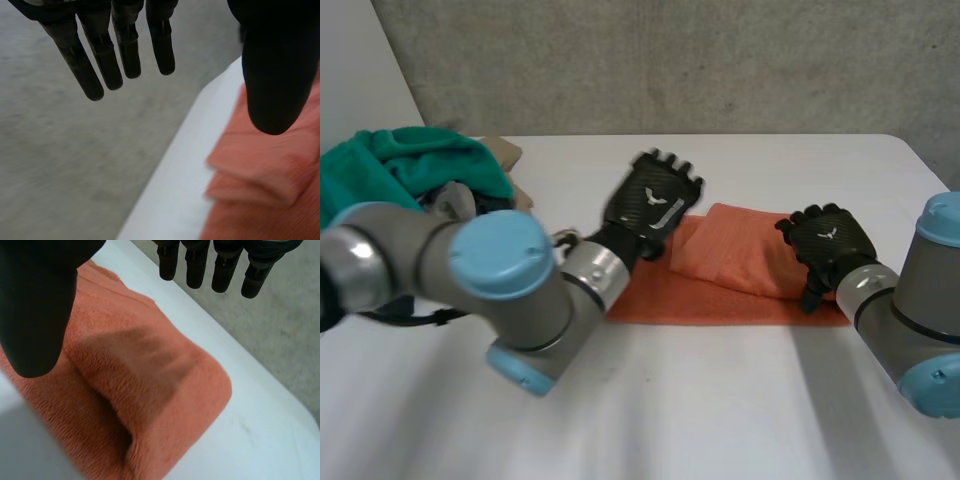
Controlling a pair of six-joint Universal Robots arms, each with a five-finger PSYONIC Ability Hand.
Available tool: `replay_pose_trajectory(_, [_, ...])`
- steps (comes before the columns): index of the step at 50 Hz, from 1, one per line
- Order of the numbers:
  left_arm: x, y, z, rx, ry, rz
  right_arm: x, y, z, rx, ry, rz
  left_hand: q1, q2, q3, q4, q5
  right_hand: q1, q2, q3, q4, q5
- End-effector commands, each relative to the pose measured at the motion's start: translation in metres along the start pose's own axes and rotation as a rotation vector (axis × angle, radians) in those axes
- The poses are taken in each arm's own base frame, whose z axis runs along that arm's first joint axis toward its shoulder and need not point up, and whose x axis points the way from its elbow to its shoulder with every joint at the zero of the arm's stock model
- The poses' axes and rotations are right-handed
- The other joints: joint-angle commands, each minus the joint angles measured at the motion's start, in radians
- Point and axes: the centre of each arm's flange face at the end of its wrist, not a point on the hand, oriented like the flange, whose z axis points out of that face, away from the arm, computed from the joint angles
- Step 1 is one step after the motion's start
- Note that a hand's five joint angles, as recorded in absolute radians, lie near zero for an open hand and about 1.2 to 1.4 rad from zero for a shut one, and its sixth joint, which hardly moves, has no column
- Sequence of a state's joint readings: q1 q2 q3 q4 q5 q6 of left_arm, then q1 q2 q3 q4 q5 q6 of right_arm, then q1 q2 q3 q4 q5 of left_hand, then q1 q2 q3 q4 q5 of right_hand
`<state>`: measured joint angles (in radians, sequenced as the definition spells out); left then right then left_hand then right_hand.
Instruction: Fold the laundry.
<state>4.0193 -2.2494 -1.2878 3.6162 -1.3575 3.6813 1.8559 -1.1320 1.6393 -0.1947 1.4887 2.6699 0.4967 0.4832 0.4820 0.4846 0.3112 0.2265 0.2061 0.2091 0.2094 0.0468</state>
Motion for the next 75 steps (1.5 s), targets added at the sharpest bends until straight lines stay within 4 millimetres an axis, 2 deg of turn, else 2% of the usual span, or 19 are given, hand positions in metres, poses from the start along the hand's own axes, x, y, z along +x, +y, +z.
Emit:
replay_pose_trajectory(1, [0.026, 0.038, 0.03, -0.066, 0.146, -0.173, 0.002, 0.011, -0.004, -0.045, 0.003, 0.131, 0.101, 0.115, 0.116, 0.114, 0.112, -0.052, -0.032, -0.035, -0.035, -0.047])
replay_pose_trajectory(10, [0.032, 0.068, 0.055, -0.066, 0.149, -0.201, 0.003, 0.01, -0.006, -0.045, 0.0, 0.134, 0.263, 0.276, 0.277, 0.275, 0.274, -0.052, -0.032, -0.035, -0.035, -0.047])
replay_pose_trajectory(13, [0.033, 0.075, 0.057, -0.078, 0.145, -0.203, 0.003, 0.009, -0.006, -0.041, 0.0, 0.136, 0.313, 0.326, 0.327, 0.325, 0.324, -0.052, -0.032, -0.035, -0.035, -0.047])
replay_pose_trajectory(27, [0.035, 0.085, 0.059, -0.094, 0.142, -0.204, 0.016, 0.006, -0.007, -0.031, 0.031, 0.14, 0.374, 0.388, 0.389, 0.386, 0.385, -0.052, -0.032, -0.035, -0.035, -0.047])
replay_pose_trajectory(32, [0.034, 0.083, 0.06, -0.093, 0.132, -0.195, 0.017, 0.003, -0.008, -0.023, 0.036, 0.139, 0.703, 0.716, 0.717, 0.715, 0.714, -0.052, -0.032, -0.035, -0.035, -0.047])
replay_pose_trajectory(34, [0.034, 0.083, 0.06, -0.093, 0.132, -0.191, 0.017, 0.003, -0.008, -0.023, 0.036, 0.139, 0.738, 0.752, 0.753, 0.75, 0.749, -0.052, -0.032, -0.035, -0.035, -0.047])
replay_pose_trajectory(36, [0.035, 0.085, 0.06, -0.096, 0.134, -0.184, 0.017, 0.003, -0.009, -0.023, 0.036, 0.139, 0.736, 0.749, 0.75, 0.748, 0.747, -0.052, -0.032, -0.035, -0.035, -0.047])
replay_pose_trajectory(41, [0.038, 0.09, 0.058, -0.115, 0.142, -0.177, 0.017, 0.004, -0.009, -0.024, 0.036, 0.139, 0.413, 0.427, 0.428, 0.425, 0.424, -0.052, -0.032, -0.035, -0.035, -0.047])
replay_pose_trajectory(45, [0.038, 0.09, 0.058, -0.126, 0.149, -0.166, 0.017, 0.004, -0.009, -0.024, 0.034, 0.138, 0.313, 0.327, 0.328, 0.325, 0.324, -0.052, -0.032, -0.035, -0.035, -0.047])
replay_pose_trajectory(51, [0.038, 0.09, 0.057, -0.137, 0.155, -0.161, 0.017, 0.004, -0.009, -0.024, 0.036, 0.138, 0.319, 0.332, 0.333, 0.331, 0.33, -0.052, -0.032, -0.035, -0.035, -0.047])
replay_pose_trajectory(55, [0.038, 0.09, 0.059, -0.134, 0.152, -0.16, 0.017, 0.004, -0.009, -0.024, 0.034, 0.138, 0.462, 0.476, 0.477, 0.474, 0.473, -0.052, -0.032, -0.035, -0.035, -0.047])
replay_pose_trajectory(56, [0.037, 0.09, 0.059, -0.133, 0.148, -0.159, 0.017, 0.004, -0.009, -0.023, 0.033, 0.138, 0.602, 0.616, 0.617, 0.614, 0.613, -0.052, -0.032, -0.035, -0.035, -0.047])
replay_pose_trajectory(60, [0.034, 0.092, 0.062, -0.142, 0.11, -0.148, 0.018, 0.004, -0.008, -0.024, 0.036, 0.139, 0.899, 0.913, 0.914, 0.911, 0.91, -0.052, -0.032, -0.035, -0.035, -0.047])
replay_pose_trajectory(63, [0.031, 0.093, 0.062, -0.156, 0.072, -0.118, 0.02, 0.005, -0.008, -0.026, 0.041, 0.141, 0.9, 0.913, 0.914, 0.912, 0.911, -0.052, -0.032, -0.035, -0.035, -0.047])
replay_pose_trajectory(65, [0.025, 0.091, 0.062, -0.186, 0.01, -0.068, 0.02, 0.005, -0.008, -0.027, 0.042, 0.141, 0.9, 0.913, 0.914, 0.912, 0.911, -0.052, -0.032, -0.035, -0.035, -0.047])
replay_pose_trajectory(69, [0.004, 0.075, 0.055, -0.226, -0.064, 0.014, 0.021, 0.003, -0.009, -0.021, 0.043, 0.14, 0.9, 0.913, 0.914, 0.912, 0.911, -0.052, -0.032, -0.035, -0.035, -0.047])
replay_pose_trajectory(73, [-0.009, 0.049, 0.038, -0.234, -0.071, 0.083, 0.023, -0.003, -0.014, -0.014, 0.047, 0.141, 0.9, 0.913, 0.914, 0.912, 0.911, -0.052, -0.032, -0.035, -0.035, -0.047])
replay_pose_trajectory(75, [-0.012, 0.039, 0.023, -0.249, -0.072, 0.127, 0.024, -0.007, -0.02, -0.023, 0.041, 0.14, 0.9, 0.913, 0.914, 0.912, 0.911, -0.052, -0.032, -0.035, -0.035, -0.047])
